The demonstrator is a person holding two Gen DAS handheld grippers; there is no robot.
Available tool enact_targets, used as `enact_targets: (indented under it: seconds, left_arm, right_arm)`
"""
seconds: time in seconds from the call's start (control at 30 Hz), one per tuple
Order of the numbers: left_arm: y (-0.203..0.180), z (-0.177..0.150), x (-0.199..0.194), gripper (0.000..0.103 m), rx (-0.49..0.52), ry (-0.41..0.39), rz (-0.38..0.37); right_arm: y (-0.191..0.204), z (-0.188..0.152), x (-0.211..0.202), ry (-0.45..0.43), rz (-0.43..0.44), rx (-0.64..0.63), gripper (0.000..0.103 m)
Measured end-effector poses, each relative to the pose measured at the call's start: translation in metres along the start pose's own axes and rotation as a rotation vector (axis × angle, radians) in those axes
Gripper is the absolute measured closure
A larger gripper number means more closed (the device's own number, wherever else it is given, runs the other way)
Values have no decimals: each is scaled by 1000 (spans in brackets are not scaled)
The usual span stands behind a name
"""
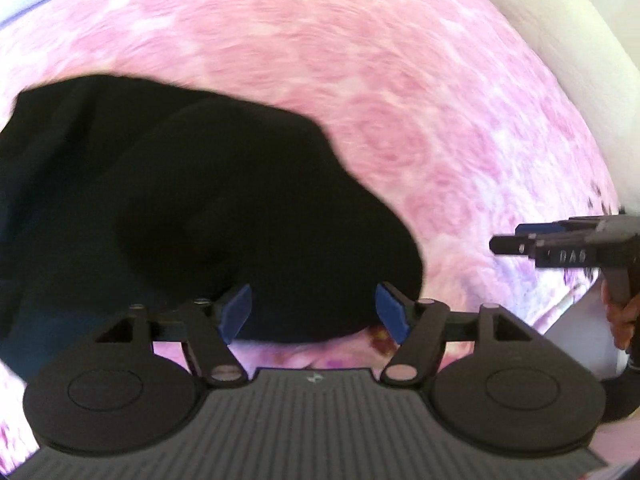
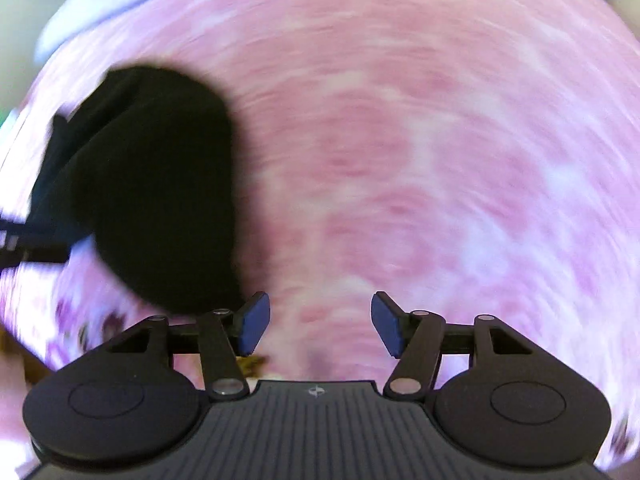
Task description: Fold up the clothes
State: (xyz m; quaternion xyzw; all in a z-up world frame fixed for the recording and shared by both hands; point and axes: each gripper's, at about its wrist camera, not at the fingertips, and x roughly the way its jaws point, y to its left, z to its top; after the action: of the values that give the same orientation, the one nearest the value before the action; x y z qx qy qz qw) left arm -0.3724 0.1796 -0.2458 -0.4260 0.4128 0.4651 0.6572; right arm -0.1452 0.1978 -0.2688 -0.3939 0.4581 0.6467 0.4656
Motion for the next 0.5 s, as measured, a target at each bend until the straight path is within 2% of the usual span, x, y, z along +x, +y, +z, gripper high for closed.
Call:
enact_targets:
  seconds: [0.13, 0.2, 0.27, 0.43, 0.5]
  left_arm:
    - [-35, 20, 34, 32, -2, 57, 9]
    - [-50, 20, 51, 31, -14, 93, 51]
    - [-64, 20, 69, 31, -27, 127, 91]
    - [-57, 18, 82, 21, -80, 112, 137]
    - [-54, 18, 87, 21, -101, 106, 155]
  right_arm:
    - [-48, -10, -4, -27, -10, 199, 43]
    - [-63, -15, -3, -36, -25, 259, 43]
    - [-72, -20, -2, -41, -31, 288, 42]
    - [-87, -28, 7, -44, -46, 319, 40]
    - [-93, -31, 8, -41, -55, 334, 40]
